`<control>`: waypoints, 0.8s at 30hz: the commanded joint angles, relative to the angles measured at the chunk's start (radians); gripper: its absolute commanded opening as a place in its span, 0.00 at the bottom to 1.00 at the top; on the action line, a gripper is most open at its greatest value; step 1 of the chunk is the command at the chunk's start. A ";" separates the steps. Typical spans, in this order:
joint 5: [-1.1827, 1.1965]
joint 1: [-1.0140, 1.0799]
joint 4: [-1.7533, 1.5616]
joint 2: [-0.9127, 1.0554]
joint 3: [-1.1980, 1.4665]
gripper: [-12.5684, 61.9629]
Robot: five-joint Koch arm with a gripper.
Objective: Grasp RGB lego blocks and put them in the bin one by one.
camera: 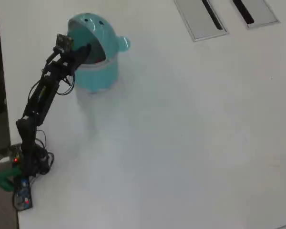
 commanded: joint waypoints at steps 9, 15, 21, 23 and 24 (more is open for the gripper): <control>0.072 0.046 -0.141 0.259 0.192 0.61; 0.184 0.098 -0.247 0.356 0.324 0.62; 0.314 0.184 -0.334 0.425 0.420 0.63; 0.359 0.209 -0.334 0.442 0.439 0.63; 0.388 0.218 -0.337 0.451 0.446 0.63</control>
